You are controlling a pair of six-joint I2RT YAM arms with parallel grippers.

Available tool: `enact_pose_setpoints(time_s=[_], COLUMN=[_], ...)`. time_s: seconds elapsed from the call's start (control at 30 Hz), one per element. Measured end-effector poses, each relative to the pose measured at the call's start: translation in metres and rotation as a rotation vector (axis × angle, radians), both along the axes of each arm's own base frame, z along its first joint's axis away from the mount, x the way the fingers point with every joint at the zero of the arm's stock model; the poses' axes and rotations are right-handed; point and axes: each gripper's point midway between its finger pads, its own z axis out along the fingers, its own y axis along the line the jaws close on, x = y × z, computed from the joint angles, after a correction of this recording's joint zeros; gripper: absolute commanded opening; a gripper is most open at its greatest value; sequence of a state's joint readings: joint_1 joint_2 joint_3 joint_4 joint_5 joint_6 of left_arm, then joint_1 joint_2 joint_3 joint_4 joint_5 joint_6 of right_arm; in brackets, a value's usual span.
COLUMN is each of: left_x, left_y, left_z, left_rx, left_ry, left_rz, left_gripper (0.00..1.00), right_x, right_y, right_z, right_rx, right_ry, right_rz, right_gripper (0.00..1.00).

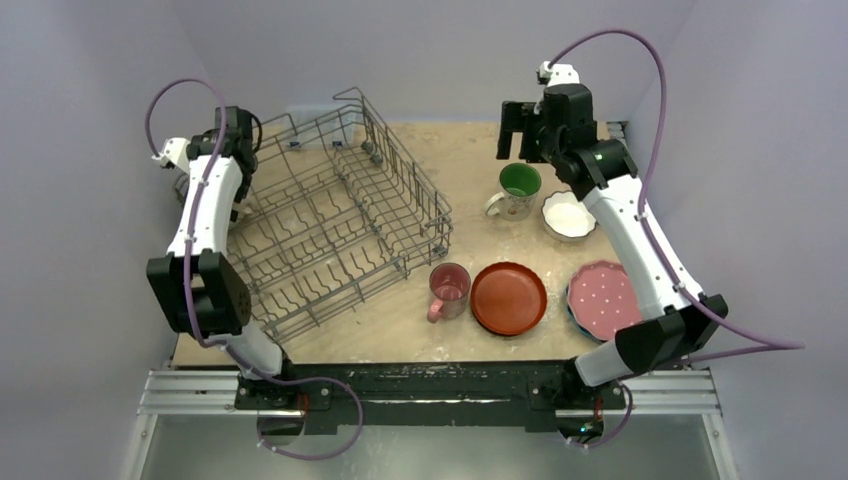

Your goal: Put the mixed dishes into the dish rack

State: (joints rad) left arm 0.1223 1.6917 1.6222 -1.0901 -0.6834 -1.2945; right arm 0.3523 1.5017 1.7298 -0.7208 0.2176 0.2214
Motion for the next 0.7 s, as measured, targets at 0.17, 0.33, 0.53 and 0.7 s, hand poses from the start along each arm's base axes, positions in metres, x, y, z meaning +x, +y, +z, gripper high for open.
enact_pose_setpoints(time_s=[0.17, 0.33, 0.53, 0.7], left_x=[-0.009, -0.016, -0.025, -0.057], left_y=[-0.018, -0.057, -0.123, -0.190], left_z=[0.033, 0.060, 0.068, 0.074], left_rx=[-0.061, -0.205, -0.451, -0.630], left_ry=[-0.082, -0.169, -0.226, -0.290], left_rz=[-0.093, -0.275, -0.562, -0.809], left_gripper=[1.00, 0.97, 0.96, 0.98], right_x=[-0.019, -0.040, -0.076, -0.108], right_y=[0.001, 0.004, 0.005, 0.006], right_z=[-0.010, -0.022, -0.051, -0.075], right_rx=[0.039, 0.086, 0.136, 0.181], right_ry=[0.024, 0.059, 0.124, 0.170], right_rz=[0.017, 0.041, 0.070, 0.105], right_gripper=[0.99, 0.99, 0.99, 0.99])
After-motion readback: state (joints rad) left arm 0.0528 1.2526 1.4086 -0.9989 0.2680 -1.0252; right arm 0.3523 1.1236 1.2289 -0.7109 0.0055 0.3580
